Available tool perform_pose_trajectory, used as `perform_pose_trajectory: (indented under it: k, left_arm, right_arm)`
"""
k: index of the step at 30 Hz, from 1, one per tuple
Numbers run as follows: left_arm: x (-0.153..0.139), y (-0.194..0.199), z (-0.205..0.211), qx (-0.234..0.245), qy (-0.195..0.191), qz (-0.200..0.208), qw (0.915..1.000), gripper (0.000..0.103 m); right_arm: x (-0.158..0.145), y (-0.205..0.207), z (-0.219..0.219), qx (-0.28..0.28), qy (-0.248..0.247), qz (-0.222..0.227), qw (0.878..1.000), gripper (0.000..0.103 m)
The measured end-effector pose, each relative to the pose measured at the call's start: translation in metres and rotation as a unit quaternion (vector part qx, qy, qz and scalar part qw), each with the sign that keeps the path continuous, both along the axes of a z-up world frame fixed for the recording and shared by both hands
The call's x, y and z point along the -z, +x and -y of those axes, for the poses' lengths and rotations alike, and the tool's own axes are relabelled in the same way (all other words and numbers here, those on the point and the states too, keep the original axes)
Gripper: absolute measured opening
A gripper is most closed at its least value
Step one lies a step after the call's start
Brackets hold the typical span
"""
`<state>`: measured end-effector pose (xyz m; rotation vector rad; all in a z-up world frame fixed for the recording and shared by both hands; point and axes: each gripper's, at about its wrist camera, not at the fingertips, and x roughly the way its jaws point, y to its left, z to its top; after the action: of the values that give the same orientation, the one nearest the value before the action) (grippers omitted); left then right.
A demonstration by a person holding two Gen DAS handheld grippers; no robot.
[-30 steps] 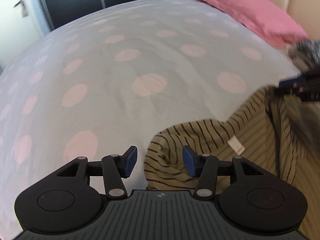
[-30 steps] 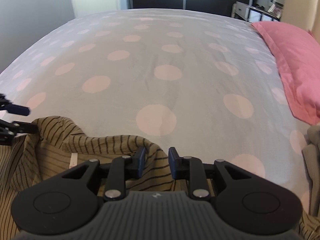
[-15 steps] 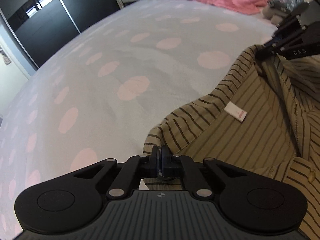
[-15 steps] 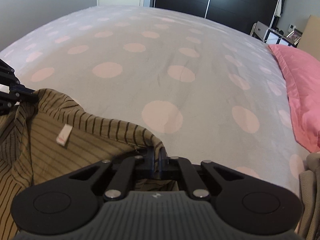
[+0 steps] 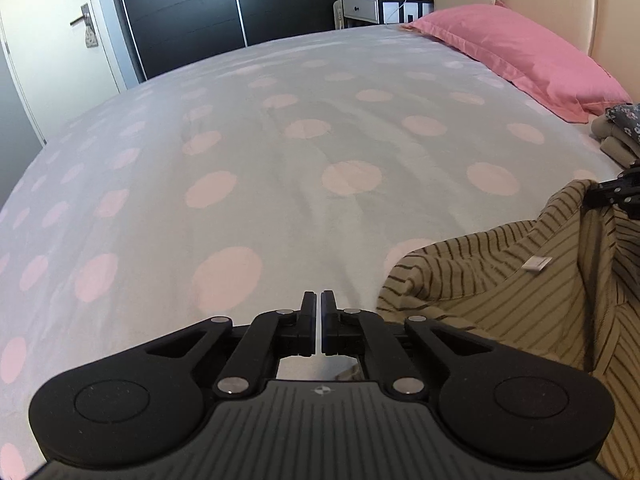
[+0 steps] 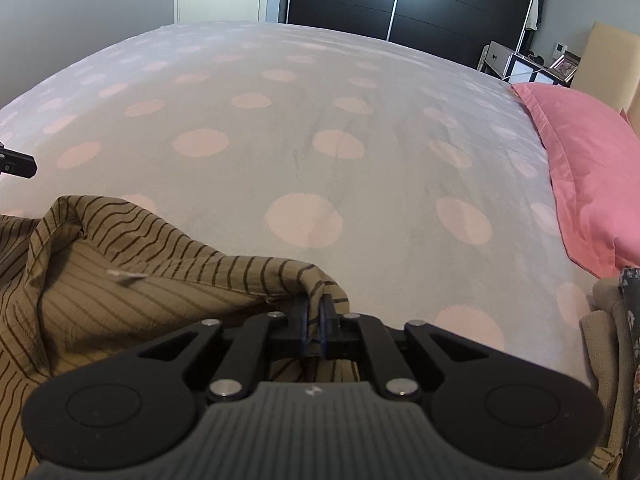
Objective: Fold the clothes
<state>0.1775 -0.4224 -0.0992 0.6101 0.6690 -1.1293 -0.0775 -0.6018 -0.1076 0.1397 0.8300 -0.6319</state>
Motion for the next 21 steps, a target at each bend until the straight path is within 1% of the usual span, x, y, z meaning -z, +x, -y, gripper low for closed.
perform_pose_trajectory:
  k: [1, 2, 3, 4, 5, 6, 9, 12, 15, 17, 18, 19, 20, 21]
  left_arm:
    - [-0.001, -0.003, 0.004, 0.013, -0.003, -0.003, 0.9999, 0.015]
    - [-0.002, -0.007, 0.008, 0.03, -0.005, -0.005, 0.9995, 0.033]
    - [-0.003, -0.012, 0.013, 0.055, -0.005, -0.001, 0.9985, 0.041]
    - [-0.002, -0.019, 0.019, 0.08, -0.002, 0.01, 0.9967, 0.046]
    - [0.0, -0.026, 0.025, 0.104, 0.006, 0.026, 0.9942, 0.046]
    - [0.002, -0.032, 0.031, 0.126, 0.017, 0.042, 0.991, 0.046]
    - [0.014, -0.052, 0.046, 0.192, 0.053, 0.097, 0.9751, 0.046]
    - [0.028, -0.066, 0.056, 0.252, 0.089, 0.134, 0.9542, 0.046]
    - [0.041, -0.072, 0.061, 0.286, 0.122, 0.153, 0.9379, 0.046]
    - [0.047, -0.073, 0.063, 0.295, 0.131, 0.163, 0.9324, 0.045]
    - [0.049, -0.072, 0.064, 0.296, 0.133, 0.162, 0.9318, 0.045]
    - [0.051, -0.071, 0.065, 0.298, 0.135, 0.161, 0.9312, 0.04]
    - [0.053, -0.071, 0.066, 0.299, 0.138, 0.16, 0.9306, 0.032]
    - [0.054, -0.07, 0.066, 0.301, 0.139, 0.158, 0.9303, 0.028]
  right_arm:
    - [0.0, 0.002, -0.001, -0.005, -0.005, -0.003, 1.0, 0.017]
    - [0.0, 0.003, -0.003, -0.017, -0.014, -0.008, 1.0, 0.03]
    - [-0.001, 0.004, -0.004, -0.028, -0.022, -0.012, 0.999, 0.033]
    - [-0.002, 0.005, -0.006, -0.043, -0.034, -0.017, 0.998, 0.034]
    - [-0.003, 0.006, -0.009, -0.066, -0.053, -0.025, 0.996, 0.037]
    - [-0.006, 0.008, -0.012, -0.091, -0.072, -0.033, 0.993, 0.044]
    - [-0.013, 0.013, -0.017, -0.161, -0.124, -0.058, 0.977, 0.048]
    - [-0.012, 0.024, -0.014, -0.212, -0.136, -0.091, 0.963, 0.051]
    - [-0.005, 0.033, -0.01, -0.237, -0.137, -0.115, 0.955, 0.051]
    - [-0.001, 0.036, -0.006, -0.242, -0.127, -0.119, 0.955, 0.05]
    - [0.001, 0.036, -0.005, -0.245, -0.118, -0.121, 0.955, 0.048]
    - [0.002, 0.035, -0.005, -0.248, -0.112, -0.123, 0.954, 0.048]
    - [0.004, 0.035, -0.006, -0.25, -0.109, -0.125, 0.954, 0.043]
    - [0.005, 0.033, -0.007, -0.252, -0.11, -0.127, 0.953, 0.034]
